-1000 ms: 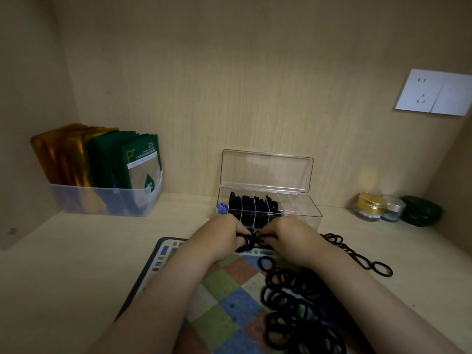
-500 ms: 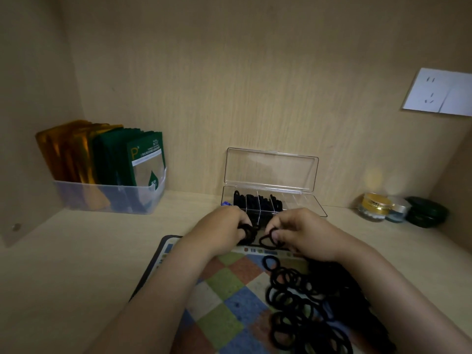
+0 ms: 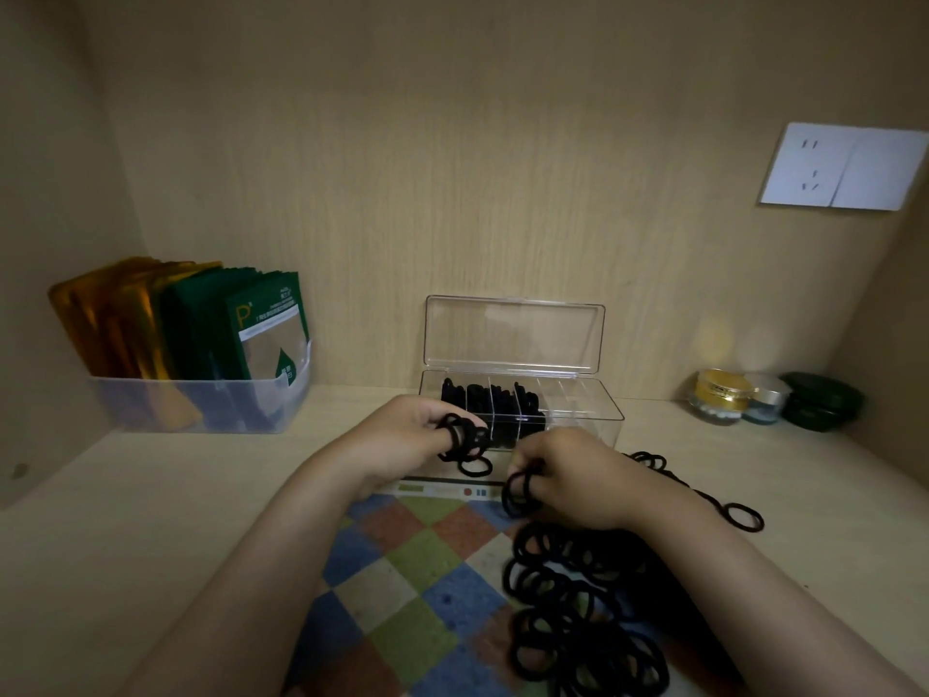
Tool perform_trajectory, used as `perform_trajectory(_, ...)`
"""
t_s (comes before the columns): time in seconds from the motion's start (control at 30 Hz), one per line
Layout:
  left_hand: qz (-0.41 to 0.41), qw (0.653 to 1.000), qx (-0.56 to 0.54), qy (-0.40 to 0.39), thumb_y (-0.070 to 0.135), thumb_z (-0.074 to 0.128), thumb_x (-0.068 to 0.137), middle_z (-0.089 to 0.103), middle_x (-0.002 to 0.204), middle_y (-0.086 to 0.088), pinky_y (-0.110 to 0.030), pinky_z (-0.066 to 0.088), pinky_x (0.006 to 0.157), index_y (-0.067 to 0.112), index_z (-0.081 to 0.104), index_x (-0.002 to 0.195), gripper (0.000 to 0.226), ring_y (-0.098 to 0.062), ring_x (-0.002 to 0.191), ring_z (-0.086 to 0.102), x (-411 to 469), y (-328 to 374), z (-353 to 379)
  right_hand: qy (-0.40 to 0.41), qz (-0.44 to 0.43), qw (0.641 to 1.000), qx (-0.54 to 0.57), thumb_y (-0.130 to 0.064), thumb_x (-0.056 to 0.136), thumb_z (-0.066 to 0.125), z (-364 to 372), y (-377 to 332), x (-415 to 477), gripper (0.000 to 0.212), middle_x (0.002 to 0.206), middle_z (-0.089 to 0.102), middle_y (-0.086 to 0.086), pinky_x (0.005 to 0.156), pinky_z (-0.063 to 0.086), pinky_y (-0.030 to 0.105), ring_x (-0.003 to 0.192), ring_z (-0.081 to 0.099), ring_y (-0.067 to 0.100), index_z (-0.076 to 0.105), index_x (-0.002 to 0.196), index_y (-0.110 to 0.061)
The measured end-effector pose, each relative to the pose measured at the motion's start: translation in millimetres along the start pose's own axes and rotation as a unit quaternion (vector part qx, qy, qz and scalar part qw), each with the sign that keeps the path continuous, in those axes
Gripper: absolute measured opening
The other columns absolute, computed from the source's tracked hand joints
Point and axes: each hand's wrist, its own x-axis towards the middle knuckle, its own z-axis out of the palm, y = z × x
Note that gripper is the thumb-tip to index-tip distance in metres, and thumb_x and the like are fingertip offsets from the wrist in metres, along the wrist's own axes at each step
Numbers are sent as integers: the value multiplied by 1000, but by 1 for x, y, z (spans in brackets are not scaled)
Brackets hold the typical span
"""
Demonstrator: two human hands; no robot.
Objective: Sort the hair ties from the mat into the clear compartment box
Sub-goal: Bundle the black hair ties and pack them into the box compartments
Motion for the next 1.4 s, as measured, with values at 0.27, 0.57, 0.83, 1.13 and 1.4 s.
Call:
perform_trajectory(0.27, -21, 999, 42, 3, 15, 65, 95, 76, 104, 11, -10, 49, 86, 27, 78, 105, 20, 2, 101, 66, 1, -7, -5, 22, -49, 993, -100, -12, 94, 52, 15, -13, 25, 38, 125, 65, 1, 94, 51, 36, 113, 61, 22, 67, 127, -26)
perform_trajectory(0.57, -36, 999, -8, 39, 12, 65, 94, 79, 96, 3, -19, 56, 85, 19, 79, 103, 18, -9, 95, 72, 5, -17, -6, 41, -48, 984, -164, -8, 92, 56, 15, -16, 36, 30, 114, 57, -1, 81, 53, 34, 99, 61, 21, 71, 116, -20)
perform_trajectory(0.83, -83, 972, -217, 41, 7, 61, 96, 74, 107, -16, -34, 58, 90, 4, 74, 106, 17, -20, 93, 66, 13, -18, 8, 35, 15, 911, 411, -4, 98, 57, -15, -28, 2, 16, 67, 70, 1, 37, 41, 21, 44, 53, 13, 72, 94, -10)
perform_trajectory(1.13, -89, 943, -317, -37, 7, 66, 92, 73, 111, -18, -31, 60, 83, -2, 70, 113, 24, -26, 104, 71, 8, -5, 25, 53, 122, 900, 416, -10, 93, 68, -1, -20, 10, 14, 69, 67, 18, 38, 47, 23, 40, 54, 16, 72, 106, -7)
perform_trajectory(1.4, -83, 940, -328, 29, 17, 70, 88, 72, 94, -13, -29, 61, 72, 2, 72, 107, 24, -17, 77, 68, 5, 0, 19, 89, 178, 904, 379, -13, 90, 71, -6, 0, 7, 11, 64, 66, 6, 49, 54, 31, 58, 59, 24, 74, 80, -10)
